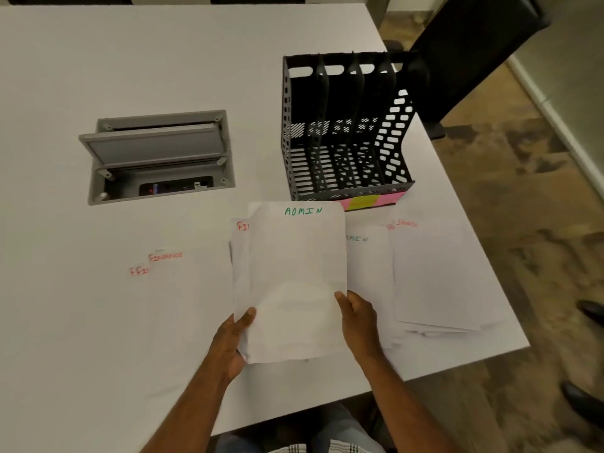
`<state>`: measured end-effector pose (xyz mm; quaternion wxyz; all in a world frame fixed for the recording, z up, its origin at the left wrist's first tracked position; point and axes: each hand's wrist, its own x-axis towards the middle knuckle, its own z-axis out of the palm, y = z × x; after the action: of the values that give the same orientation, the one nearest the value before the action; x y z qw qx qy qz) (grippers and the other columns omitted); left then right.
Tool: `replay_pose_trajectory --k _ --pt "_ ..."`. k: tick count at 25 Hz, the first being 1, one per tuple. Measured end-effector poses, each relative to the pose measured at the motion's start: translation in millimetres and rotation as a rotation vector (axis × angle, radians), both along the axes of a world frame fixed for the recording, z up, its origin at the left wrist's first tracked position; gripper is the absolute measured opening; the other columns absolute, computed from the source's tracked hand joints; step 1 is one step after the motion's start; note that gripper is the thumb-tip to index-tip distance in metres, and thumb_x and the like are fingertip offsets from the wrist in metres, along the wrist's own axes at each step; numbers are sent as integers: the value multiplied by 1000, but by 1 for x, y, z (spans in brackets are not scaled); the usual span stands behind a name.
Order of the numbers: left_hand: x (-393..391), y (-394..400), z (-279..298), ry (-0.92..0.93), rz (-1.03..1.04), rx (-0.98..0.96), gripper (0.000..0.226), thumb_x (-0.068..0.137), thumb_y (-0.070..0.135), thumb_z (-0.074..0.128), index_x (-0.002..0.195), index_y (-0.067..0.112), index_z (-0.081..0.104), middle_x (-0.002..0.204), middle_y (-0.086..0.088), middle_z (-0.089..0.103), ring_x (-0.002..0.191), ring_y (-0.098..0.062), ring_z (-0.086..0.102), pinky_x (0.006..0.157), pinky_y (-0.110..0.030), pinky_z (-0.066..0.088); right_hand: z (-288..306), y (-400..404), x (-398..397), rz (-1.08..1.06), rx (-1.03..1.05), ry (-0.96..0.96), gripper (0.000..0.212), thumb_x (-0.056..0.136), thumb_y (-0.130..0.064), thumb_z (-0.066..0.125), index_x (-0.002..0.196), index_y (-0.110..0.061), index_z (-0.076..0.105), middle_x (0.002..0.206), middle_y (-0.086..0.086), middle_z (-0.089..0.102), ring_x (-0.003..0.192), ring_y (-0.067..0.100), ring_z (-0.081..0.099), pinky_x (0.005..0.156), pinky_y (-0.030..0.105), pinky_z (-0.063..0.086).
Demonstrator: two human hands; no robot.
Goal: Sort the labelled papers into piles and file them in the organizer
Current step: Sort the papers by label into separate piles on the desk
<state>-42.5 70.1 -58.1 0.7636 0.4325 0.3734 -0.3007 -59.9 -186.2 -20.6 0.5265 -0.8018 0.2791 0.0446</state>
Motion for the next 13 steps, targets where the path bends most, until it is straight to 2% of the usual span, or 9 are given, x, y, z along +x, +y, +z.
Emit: replay_pose_trajectory --k 2,4,6,8,10,13 --pt "-2 -23 -2 4 6 -21 49 85 22 73 131 7 63 128 -17 68 119 -36 64 106 -60 44 -2 -26 -3 -21 -37 8 25 102 -30 51 80 -22 58 73 -17 56 66 1 50 66 13 40" --pt "-2 -40 -3 3 32 -14 42 88 20 70 129 10 64 127 -15 69 119 -35 64 107 -59 44 -5 -51 -4 -127 -88 -4 17 104 -26 47 102 -20 63 94 -8 59 86 0 56 83 16 43" --pt "-2 -47 -3 0 53 2 41 88 20 70 128 11 65 126 -13 70 118 -33 65 106 -57 45 -6 -74 -3 -233 -138 -38 17 105 -23 45 107 -21 62 96 -7 57 88 1 55 84 15 42" --pt "-3 -49 -4 2 65 4 42 89 21 70 129 12 65 126 -12 71 117 -32 66 101 -55 49 -9 -96 -4 -260 -205 -41 24 105 -21 45 118 -15 64 105 -6 59 97 9 56 87 14 41" --pt "-4 -44 -5 15 84 13 42 89 22 70 130 12 64 126 -12 70 117 -33 66 98 -54 52 -17 -112 -8 -248 -253 -9 31 105 -20 44 130 -8 59 117 -1 59 110 14 55 96 23 40" --pt "-7 -34 -6 9 130 18 40 91 21 67 130 13 64 126 -11 70 116 -31 67 92 -52 56 -33 -122 -16 -228 -309 55 34 105 -18 43 134 -5 56 129 13 61 120 28 56 100 32 41"
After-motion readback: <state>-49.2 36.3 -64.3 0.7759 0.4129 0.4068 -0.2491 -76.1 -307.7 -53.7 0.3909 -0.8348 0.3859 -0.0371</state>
